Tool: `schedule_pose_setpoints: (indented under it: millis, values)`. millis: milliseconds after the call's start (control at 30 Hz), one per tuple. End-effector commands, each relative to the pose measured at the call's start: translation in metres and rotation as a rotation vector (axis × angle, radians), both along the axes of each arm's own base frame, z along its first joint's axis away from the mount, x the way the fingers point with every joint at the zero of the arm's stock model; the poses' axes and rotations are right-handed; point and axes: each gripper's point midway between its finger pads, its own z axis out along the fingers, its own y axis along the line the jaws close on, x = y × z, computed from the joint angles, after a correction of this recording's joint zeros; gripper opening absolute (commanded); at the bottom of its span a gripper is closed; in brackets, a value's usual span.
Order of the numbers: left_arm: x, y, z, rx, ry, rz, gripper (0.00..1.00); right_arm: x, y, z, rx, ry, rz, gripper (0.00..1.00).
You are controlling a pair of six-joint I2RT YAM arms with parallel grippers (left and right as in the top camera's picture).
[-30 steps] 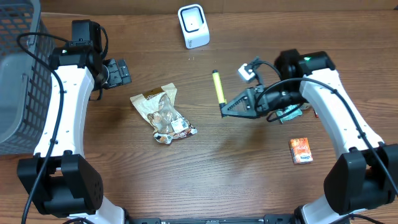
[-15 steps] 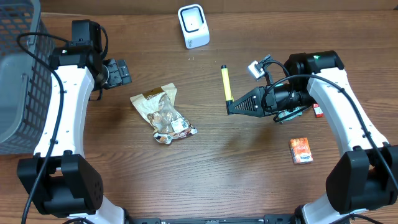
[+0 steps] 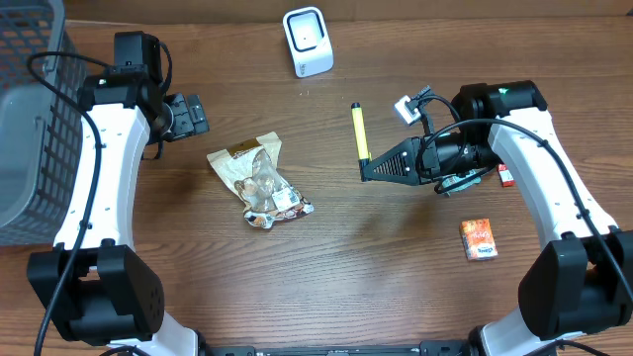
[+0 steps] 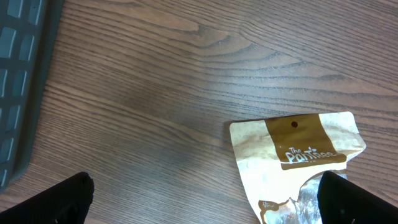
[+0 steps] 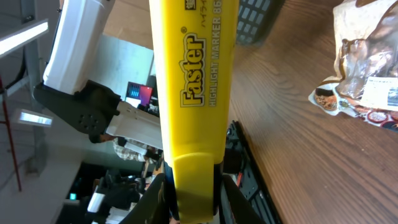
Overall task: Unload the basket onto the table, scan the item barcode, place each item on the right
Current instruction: 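Carry the highlighter toward the white scanner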
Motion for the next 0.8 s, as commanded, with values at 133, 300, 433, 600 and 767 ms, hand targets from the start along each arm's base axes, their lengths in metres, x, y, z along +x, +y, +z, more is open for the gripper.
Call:
schedule_pose_setpoints:
  millis: [133, 300, 433, 600, 767]
  values:
    - [0.003, -0.003, 0.011, 0.014, -0.028, -0.028, 1.00, 0.001, -0.005, -0.016, -0.100, -0.123, 0.039, 0.05]
    - [0.003, -0.003, 0.011, 0.014, -0.028, -0.028, 1.00, 0.007, -0.011, -0.037, -0.209, -0.201, 0.066, 0.05]
    - [0.003, -0.003, 0.011, 0.014, -0.028, -0.028, 1.00, 0.020, -0.015, -0.050, -0.300, -0.147, 0.019, 0.04]
    - [0.003, -0.003, 0.011, 0.014, -0.028, -0.028, 1.00, 0.065, -0.025, -0.068, -0.505, -0.048, -0.183, 0.03]
    - [0.003, -0.003, 0.011, 0.014, -0.028, -0.028, 1.00, 0.101, -0.023, -0.042, -0.605, -0.136, -0.314, 0.03]
